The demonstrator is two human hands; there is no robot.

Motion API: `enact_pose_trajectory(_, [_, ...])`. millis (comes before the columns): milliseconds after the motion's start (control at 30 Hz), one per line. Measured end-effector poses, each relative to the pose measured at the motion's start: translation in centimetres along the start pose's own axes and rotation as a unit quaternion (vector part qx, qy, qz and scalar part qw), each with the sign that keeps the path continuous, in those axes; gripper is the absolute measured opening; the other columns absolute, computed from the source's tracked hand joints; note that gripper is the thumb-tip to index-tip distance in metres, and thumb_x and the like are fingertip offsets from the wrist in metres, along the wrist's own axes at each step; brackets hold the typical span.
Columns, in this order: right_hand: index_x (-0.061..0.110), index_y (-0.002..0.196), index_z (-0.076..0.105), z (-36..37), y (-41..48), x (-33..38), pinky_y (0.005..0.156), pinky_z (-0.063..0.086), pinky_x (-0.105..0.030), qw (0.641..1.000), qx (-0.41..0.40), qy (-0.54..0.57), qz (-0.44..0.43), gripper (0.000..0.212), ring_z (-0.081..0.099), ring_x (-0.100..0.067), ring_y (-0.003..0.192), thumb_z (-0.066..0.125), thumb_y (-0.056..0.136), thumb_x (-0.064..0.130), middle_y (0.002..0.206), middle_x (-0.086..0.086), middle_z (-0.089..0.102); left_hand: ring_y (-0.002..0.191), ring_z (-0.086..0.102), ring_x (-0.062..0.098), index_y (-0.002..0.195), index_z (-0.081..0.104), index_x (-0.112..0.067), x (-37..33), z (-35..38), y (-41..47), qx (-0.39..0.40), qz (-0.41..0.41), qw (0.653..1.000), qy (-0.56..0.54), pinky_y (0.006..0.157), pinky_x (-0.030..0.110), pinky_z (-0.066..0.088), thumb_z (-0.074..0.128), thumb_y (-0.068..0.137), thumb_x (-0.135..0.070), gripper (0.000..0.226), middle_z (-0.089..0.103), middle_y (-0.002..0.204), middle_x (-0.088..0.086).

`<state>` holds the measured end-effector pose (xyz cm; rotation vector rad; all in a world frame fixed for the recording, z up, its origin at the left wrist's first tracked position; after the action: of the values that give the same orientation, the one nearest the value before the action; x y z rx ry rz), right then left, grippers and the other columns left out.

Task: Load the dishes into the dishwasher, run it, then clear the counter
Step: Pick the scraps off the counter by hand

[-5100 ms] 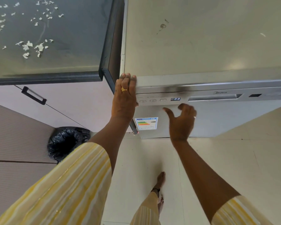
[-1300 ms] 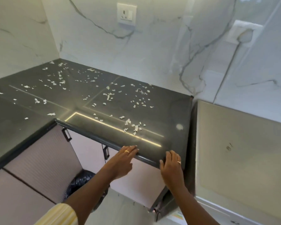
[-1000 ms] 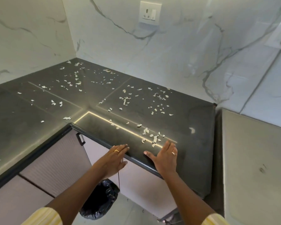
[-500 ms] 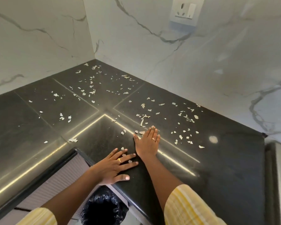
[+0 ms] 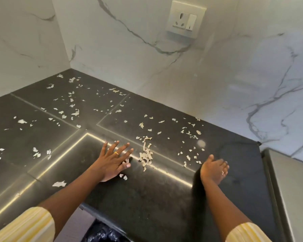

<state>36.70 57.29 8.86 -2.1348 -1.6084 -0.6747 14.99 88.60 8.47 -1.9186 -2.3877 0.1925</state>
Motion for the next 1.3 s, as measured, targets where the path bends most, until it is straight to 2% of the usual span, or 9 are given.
enact_pose_trajectory(167, [-0.006, 0.143, 0.02, 3.4, -3.9, 4.7, 0.115, 0.016, -0.043, 0.986, 0.084, -0.08, -0.116, 0.068, 0.02, -0.035, 0.14, 0.03, 0.098, 0.045, 0.151, -0.024, 0.022, 0.143, -0.019, 0.018, 0.146, -0.014, -0.019, 1.0, 0.2, -0.2, -0.019, 0.015, 0.997, -0.069, 0.112, 0.035, -0.016, -0.032, 0.055, -0.08, 0.111, -0.015, 0.156, -0.003])
enact_pose_trajectory(300, [0.003, 0.147, 0.015, 7.8, -10.2, 9.0, 0.117, 0.006, -0.037, 0.939, 0.18, -0.114, -0.27, 0.066, 0.009, -0.025, 0.144, 0.024, 0.099, 0.047, 0.156, -0.013, 0.012, 0.14, -0.018, 0.01, 0.148, -0.007, -0.012, 1.3, 0.1, -1.1, -0.061, 0.013, 0.987, -0.149, 0.113, 0.024, -0.012, -0.019, 0.063, -0.083, 0.112, -0.01, 0.157, -0.001])
enact_pose_trajectory(433, [0.023, 0.148, 0.019, 8.9, -15.0, 11.0, 0.116, 0.014, -0.039, 0.892, 0.325, 0.029, -0.314, 0.052, 0.017, -0.019, 0.143, 0.028, 0.1, 0.042, 0.153, -0.002, 0.027, 0.143, -0.012, 0.013, 0.149, -0.002, -0.012, 1.9, -0.6, -1.7, -0.084, -0.01, 0.967, -0.239, 0.115, 0.027, -0.004, -0.011, 0.062, -0.088, 0.115, -0.006, 0.157, -0.001])
enact_pose_trajectory(567, [0.019, 0.14, 0.041, 5.0, -12.3, 8.7, 0.106, 0.032, -0.036, 0.946, 0.183, 0.122, -0.239, 0.041, 0.042, -0.025, 0.13, 0.037, 0.1, 0.03, 0.139, -0.008, 0.049, 0.138, -0.015, 0.003, 0.149, 0.001, -0.014, 2.1, -0.5, -2.1, -0.103, -0.006, 0.953, -0.284, 0.115, 0.028, -0.003, -0.006, 0.065, -0.088, 0.112, -0.003, 0.157, -0.002])
enact_pose_trajectory(700, [0.002, 0.135, 0.041, 1.8, -6.1, 4.7, 0.104, 0.031, -0.04, 0.987, 0.053, 0.068, -0.132, 0.041, 0.039, -0.033, 0.128, 0.039, 0.099, 0.023, 0.136, -0.02, 0.046, 0.139, -0.016, 0.002, 0.149, 0.003, -0.016, 2.6, -0.1, -1.5, -0.116, -0.036, 0.942, -0.313, 0.116, 0.031, 0.001, -0.004, 0.065, -0.09, 0.113, -0.003, 0.157, -0.004])
enact_pose_trajectory(833, [-0.002, 0.146, 0.017, 2.7, -0.2, 3.6, 0.118, 0.008, -0.039, 0.994, 0.077, -0.017, -0.073, 0.067, 0.011, -0.028, 0.143, 0.033, 0.098, 0.043, 0.154, -0.017, 0.018, 0.144, -0.009, 0.013, 0.15, 0.006, -0.013, 2.8, 0.5, -0.9, -0.124, -0.085, 0.944, -0.294, 0.118, 0.035, 0.002, 0.006, 0.078, -0.076, 0.095, -0.001, 0.158, -0.003])
enact_pose_trajectory(967, [-0.001, 0.147, 0.011, 5.8, 3.2, 7.1, 0.117, 0.004, -0.038, 0.984, 0.122, -0.057, -0.116, 0.075, 0.008, -0.027, 0.144, 0.031, 0.096, 0.051, 0.155, -0.017, 0.012, 0.144, -0.003, 0.018, 0.149, 0.006, -0.009, 3.1, 0.5, -0.8, -0.118, -0.125, 0.956, -0.238, 0.115, 0.03, -0.002, 0.026, 0.092, -0.053, 0.074, 0.005, 0.158, 0.003])
enact_pose_trajectory(1133, [0.003, 0.143, 0.026, 10.6, 1.4, 14.4, 0.115, 0.02, -0.045, 0.942, 0.181, -0.073, -0.274, 0.061, 0.026, -0.031, 0.138, 0.034, 0.097, 0.043, 0.149, -0.017, 0.03, 0.143, -0.002, 0.016, 0.149, 0.002, -0.011, 3.0, 0.4, -0.6, -0.097, -0.147, 0.964, -0.2, 0.111, 0.026, -0.005, 0.029, 0.096, -0.049, 0.071, 0.004, 0.157, 0.001])
enact_pose_trajectory(1300, [0.021, 0.142, 0.035, 14.0, -5.9, 18.7, 0.111, 0.027, -0.047, 0.822, 0.361, -0.035, -0.439, 0.049, 0.029, -0.03, 0.137, 0.034, 0.098, 0.043, 0.147, -0.007, 0.038, 0.143, -0.001, 0.015, 0.149, 0.005, -0.011, 2.8, 0.3, -0.3, -0.095, -0.146, 0.965, -0.197, 0.115, 0.028, -0.001, 0.031, 0.096, -0.047, 0.07, 0.007, 0.157, 0.001])
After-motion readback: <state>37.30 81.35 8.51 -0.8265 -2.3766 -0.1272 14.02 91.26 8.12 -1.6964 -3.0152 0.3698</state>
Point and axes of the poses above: each hand's wrist, its own y-axis towards the middle knuckle, its own z-axis out of the palm, x = y × z, the point moved 6 cm from there along y, towards the middle knuckle
